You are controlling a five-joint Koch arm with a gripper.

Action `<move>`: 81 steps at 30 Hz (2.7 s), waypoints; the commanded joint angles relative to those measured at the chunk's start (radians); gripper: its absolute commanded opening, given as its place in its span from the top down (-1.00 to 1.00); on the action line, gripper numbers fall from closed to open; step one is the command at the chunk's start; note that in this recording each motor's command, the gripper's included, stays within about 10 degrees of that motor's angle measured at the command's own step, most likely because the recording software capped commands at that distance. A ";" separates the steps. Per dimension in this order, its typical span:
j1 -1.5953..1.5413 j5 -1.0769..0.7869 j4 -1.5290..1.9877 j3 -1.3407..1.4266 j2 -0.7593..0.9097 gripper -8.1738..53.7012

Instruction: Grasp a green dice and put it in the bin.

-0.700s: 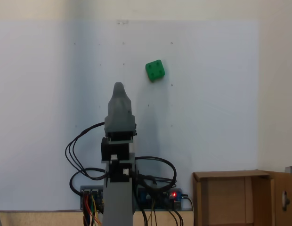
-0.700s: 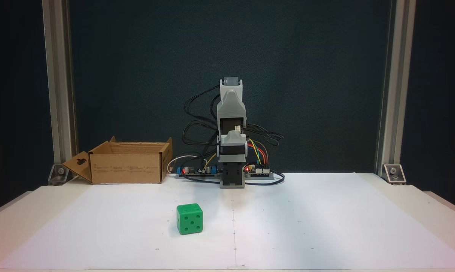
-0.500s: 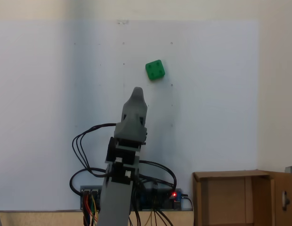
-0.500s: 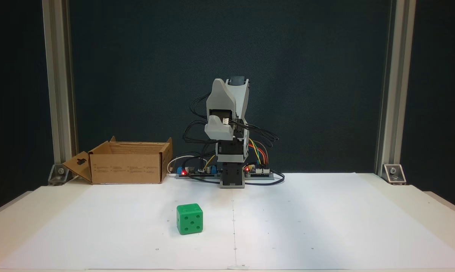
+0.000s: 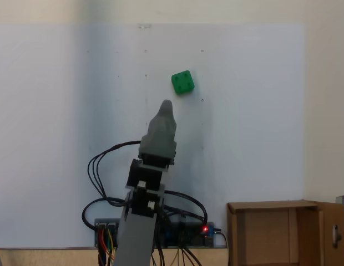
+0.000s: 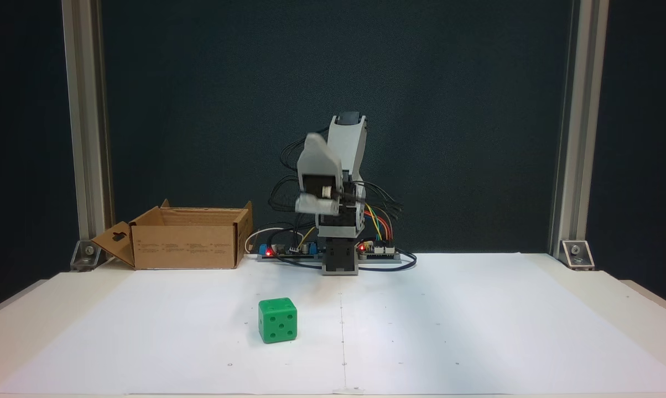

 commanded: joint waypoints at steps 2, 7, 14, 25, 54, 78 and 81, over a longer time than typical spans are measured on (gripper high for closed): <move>-0.006 -0.063 0.115 -0.003 0.095 -0.72; -0.006 -0.063 0.261 -0.060 0.094 -0.72; -0.017 -0.104 0.649 -0.206 0.092 -0.72; 0.051 -0.229 1.115 -0.325 0.097 -0.71; -0.035 -0.305 2.175 -1.353 -0.265 -0.68; 0.020 -0.601 2.442 -1.560 -0.511 -0.71; 0.044 -0.632 2.433 -1.560 -0.512 -0.70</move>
